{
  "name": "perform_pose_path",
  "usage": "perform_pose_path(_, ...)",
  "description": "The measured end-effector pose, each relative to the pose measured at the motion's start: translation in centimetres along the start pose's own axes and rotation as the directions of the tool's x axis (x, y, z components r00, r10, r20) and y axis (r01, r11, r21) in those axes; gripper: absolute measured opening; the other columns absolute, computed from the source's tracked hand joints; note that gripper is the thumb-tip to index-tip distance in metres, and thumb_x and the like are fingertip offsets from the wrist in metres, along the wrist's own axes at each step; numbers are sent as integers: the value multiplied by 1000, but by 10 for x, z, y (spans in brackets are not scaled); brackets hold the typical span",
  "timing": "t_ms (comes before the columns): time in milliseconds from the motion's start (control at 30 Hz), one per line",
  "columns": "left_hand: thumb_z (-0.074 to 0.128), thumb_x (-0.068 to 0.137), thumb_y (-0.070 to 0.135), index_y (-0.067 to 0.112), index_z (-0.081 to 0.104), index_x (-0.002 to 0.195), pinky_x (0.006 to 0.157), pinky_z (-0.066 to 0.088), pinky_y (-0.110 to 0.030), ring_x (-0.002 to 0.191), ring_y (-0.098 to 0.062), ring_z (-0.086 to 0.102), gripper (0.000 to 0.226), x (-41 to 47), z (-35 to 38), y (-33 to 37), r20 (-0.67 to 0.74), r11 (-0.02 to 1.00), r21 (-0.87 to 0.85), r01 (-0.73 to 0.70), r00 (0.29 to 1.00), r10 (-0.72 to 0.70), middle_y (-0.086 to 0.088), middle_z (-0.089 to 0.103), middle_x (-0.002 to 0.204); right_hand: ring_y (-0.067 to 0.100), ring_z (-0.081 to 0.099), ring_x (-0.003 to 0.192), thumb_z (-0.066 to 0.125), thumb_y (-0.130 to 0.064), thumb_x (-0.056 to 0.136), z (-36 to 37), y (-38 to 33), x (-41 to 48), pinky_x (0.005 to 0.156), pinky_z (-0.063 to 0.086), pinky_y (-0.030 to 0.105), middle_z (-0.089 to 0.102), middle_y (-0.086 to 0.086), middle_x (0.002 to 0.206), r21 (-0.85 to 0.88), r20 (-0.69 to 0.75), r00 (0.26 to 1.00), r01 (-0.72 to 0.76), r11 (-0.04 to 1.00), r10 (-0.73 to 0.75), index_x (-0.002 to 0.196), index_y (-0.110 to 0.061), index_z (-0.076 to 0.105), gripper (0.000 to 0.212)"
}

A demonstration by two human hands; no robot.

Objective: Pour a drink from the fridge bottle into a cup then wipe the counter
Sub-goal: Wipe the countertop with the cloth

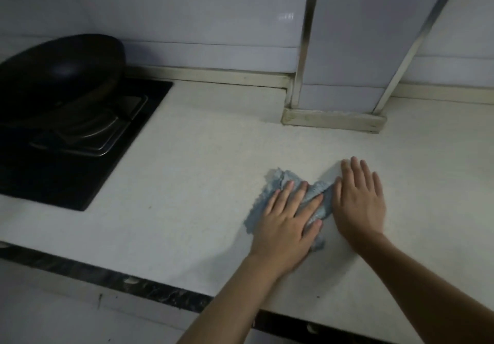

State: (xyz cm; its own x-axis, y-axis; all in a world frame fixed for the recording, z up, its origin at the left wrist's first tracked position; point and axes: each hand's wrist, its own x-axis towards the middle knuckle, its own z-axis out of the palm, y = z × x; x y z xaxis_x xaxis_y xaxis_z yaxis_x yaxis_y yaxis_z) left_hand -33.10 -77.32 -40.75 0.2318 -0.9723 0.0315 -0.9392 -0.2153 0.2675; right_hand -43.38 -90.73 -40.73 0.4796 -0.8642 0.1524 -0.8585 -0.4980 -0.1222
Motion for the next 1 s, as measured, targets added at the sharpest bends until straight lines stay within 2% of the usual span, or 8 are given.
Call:
perform_pose_path(133, 22, 104, 49, 32, 31, 153, 124, 10, -42, 153, -19, 10, 53, -33, 1, -15, -57, 998, 13, -55, 997, 55, 3, 22, 164, 21, 4, 148, 6, -39, 100, -8, -20, -22, 120, 9, 44, 15, 9, 159, -69, -31, 997, 61, 996, -63, 151, -12, 22, 60)
perform_pose_path(367, 29, 102, 44, 32, 32, 153, 123, 16, -43, 152, -20, 14, 52, -96, -12, -64, -71, 997, 48, -52, 996, 55, 1, 24, 163, 20, 11, 147, 8, -37, 101, -14, -90, -72, 120, 13, 43, 21, 7, 158, -22, -23, 992, 126, 992, -127, 150, -14, 24, 57)
perform_pose_path(500, 26, 102, 46, 36, 20, 156, 124, 5, -39, 153, -18, 4, 55, -130, -25, -102, -33, 997, 80, 1, 999, 2, 3, 13, 165, 19, 13, 147, 8, -38, 101, -13, -137, -98, 120, 16, 41, 21, 6, 158, 24, 9, 983, 182, 983, -182, 150, -14, 24, 57)
perform_pose_path(600, 10, 103, 53, 43, -4, 155, 123, -9, -36, 150, -13, -19, 54, -151, -43, -140, -8, 988, 102, 114, 993, -114, 10, -13, 164, 18, 8, 147, 2, -41, 99, -10, -169, -114, 120, 14, 40, 13, 4, 159, 80, 51, 968, 241, 967, -245, 152, -16, 17, 60)
perform_pose_path(700, 3, 102, 55, 49, -12, 151, 123, -8, -37, 149, -12, -21, 52, -170, -60, -187, -45, 968, 89, 236, 971, -233, 13, -17, 162, 18, 8, 147, 5, -39, 100, -4, -187, -123, 120, 12, 39, 13, 3, 160, 108, 69, 959, 267, 958, -275, 152, -17, 14, 58)
perform_pose_path(867, 17, 101, 56, 38, 7, 156, 123, -4, -36, 152, -18, -4, 58, -183, -71, -243, -110, 911, 46, 410, 909, -403, 8, -3, 163, 19, 8, 148, 7, -37, 100, 2, -179, -130, 121, 10, 38, 14, 4, 160, 95, 82, 960, 261, 961, -269, 153, -15, 14, 58)
perform_pose_path(933, 23, 104, 50, 35, 13, 157, 124, 1, -43, 153, -22, 1, 56, -177, -72, -243, -114, 900, 7, 436, 895, -432, 3, 3, 165, 18, 6, 148, 4, -38, 99, 1, -168, -130, 121, 10, 38, 13, 4, 160, 87, 84, 966, 238, 967, -245, 153, -15, 12, 59)
perform_pose_path(1000, 17, 102, 49, 32, 23, 154, 123, 5, -51, 152, -29, 3, 55, -168, -72, -241, -120, 913, 46, 405, 910, -398, -3, 8, 165, 18, 8, 148, 4, -38, 99, -3, -153, -128, 121, 11, 39, 14, 4, 160, 82, 78, 975, 201, 976, -207, 152, -15, 14, 59)
